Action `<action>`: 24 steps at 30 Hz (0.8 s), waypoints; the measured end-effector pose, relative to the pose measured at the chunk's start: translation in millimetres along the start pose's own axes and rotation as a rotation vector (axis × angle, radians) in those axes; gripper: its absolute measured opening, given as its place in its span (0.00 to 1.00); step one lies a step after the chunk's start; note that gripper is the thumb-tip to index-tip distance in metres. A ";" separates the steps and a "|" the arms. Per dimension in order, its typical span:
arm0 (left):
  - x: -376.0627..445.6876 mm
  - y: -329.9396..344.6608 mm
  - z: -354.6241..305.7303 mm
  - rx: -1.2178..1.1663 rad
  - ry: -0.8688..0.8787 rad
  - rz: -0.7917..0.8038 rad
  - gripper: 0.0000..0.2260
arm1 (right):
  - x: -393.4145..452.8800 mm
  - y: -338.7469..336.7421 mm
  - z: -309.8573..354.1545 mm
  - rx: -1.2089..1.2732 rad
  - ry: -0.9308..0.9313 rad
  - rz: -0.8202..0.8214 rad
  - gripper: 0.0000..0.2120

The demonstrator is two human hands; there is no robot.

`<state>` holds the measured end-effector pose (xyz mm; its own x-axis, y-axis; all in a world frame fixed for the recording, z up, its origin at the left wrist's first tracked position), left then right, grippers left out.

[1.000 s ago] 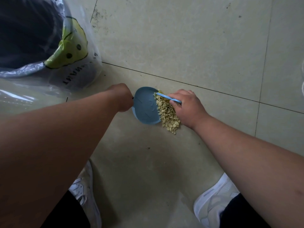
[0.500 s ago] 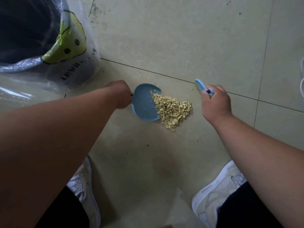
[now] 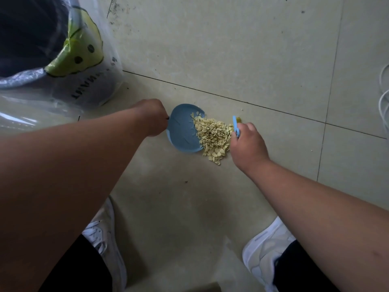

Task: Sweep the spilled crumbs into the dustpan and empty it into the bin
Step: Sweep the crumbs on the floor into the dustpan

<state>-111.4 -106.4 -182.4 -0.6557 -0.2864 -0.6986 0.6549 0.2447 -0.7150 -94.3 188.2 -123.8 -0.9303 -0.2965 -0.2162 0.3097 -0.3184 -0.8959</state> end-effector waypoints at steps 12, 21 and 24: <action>-18.6 -3.8 -11.3 -0.060 0.073 0.017 0.15 | 6.1 23.7 51.5 0.095 -0.046 0.013 0.14; -34.7 -4.2 -0.7 -0.405 0.076 0.055 0.13 | 7.7 19.8 62.5 0.185 -0.043 -0.024 0.15; -33.6 -0.4 10.8 -0.593 0.029 0.087 0.14 | 8.8 14.0 63.5 0.211 -0.070 -0.052 0.13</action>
<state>-85.5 -106.8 -158.3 -0.6246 -0.2190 -0.7496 0.3907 0.7435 -0.5428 -85.7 123.9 -113.6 -0.9324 -0.3343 -0.1375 0.3027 -0.5142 -0.8025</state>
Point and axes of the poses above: each hand's wrist, its own x-axis towards the middle knuckle, its own y-axis out of the palm, z = x × y, the point moved 9 cm from there along x, towards the middle knuckle, and after that the axes turned 15 degrees about -y, right-handed, at the moved point
